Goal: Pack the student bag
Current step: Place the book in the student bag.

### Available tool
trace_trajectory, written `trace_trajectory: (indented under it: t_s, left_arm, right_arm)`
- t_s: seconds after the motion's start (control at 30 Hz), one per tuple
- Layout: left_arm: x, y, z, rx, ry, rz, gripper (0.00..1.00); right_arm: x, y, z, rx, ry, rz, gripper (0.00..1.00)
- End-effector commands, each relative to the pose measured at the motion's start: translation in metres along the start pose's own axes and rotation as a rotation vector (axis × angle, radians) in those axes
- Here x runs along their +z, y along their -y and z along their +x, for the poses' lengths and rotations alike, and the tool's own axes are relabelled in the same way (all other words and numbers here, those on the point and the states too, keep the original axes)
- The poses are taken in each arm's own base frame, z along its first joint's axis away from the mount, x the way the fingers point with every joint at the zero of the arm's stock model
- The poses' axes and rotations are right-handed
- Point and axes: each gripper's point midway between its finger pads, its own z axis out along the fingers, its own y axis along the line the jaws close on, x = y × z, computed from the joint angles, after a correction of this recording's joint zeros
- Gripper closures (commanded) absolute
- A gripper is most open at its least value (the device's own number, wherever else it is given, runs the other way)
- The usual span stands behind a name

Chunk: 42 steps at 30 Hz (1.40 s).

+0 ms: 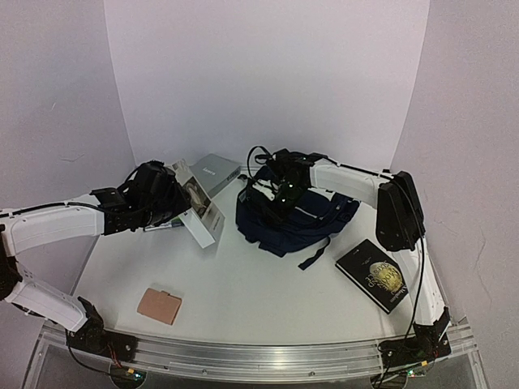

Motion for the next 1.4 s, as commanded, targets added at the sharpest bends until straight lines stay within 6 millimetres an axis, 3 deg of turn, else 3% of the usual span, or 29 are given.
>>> trace_trajectory:
  t_s: [0.0,0.17,0.3,0.6,0.77,0.9,1.07,1.23,1.37]
  left_arm:
    - [-0.01,0.016,-0.022,-0.02,0.055,0.051,0.91]
    - [-0.006,0.019,-0.021,-0.012,0.05,0.054,0.9]
    - [-0.004,0.022,-0.021,-0.005,0.05,0.057,0.9]
    - [0.0,0.023,-0.022,-0.021,0.053,0.062,0.9]
    - [-0.001,0.021,-0.02,-0.026,0.051,0.06,0.89]
    - [-0.003,0.02,-0.022,-0.024,0.052,0.055,0.89]
    - [-0.001,0.019,-0.019,-0.019,0.042,0.053,0.88]
    - [0.0,0.022,-0.021,-0.012,0.039,0.058,0.88]
    - [-0.002,0.021,-0.024,-0.021,0.044,0.057,0.87]
  right_arm:
    - [-0.017,0.019,-0.02,0.031,0.068,0.059,0.64]
    - [-0.045,0.02,-0.043,0.047,0.148,0.055,0.66]
    - [-0.044,0.02,-0.047,0.055,0.16,0.046,0.66]
    - [0.006,0.015,-0.012,0.027,0.036,0.029,0.67]
    - [0.029,0.002,0.011,0.008,-0.03,-0.014,0.59]
    - [0.04,-0.006,0.025,0.002,-0.071,-0.036,0.44]
    - [0.056,-0.008,0.037,-0.01,-0.11,-0.038,0.43]
    - [0.073,-0.003,0.061,-0.072,-0.194,0.027,0.51]
    - [0.074,0.006,0.069,-0.089,-0.224,0.096,0.75]
